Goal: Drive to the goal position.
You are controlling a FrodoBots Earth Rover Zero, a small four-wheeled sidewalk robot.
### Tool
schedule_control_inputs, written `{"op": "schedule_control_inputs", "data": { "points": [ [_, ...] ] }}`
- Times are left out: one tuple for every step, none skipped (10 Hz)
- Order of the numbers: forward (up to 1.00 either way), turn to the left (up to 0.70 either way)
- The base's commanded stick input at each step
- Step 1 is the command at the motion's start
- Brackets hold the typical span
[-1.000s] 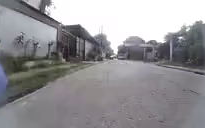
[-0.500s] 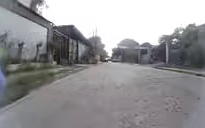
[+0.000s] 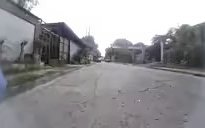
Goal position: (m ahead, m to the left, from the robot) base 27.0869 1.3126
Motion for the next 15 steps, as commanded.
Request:
{"op": "schedule_control_inputs", "data": {
  "points": [
    [1.00,0.01],
    [1.00,0.00],
    [1.00,0.02],
    [1.00,0.05],
    [1.00,-0.11],
    [1.00,-0.28],
    [1.00,-0.13],
    [1.00,0.00],
    [1.00,0.00],
    [1.00,0.00],
    [1.00,0.09],
    [1.00,0.11],
    [1.00,0.00],
    [1.00,0.00],
    [1.00,0.00]
  ]
}}
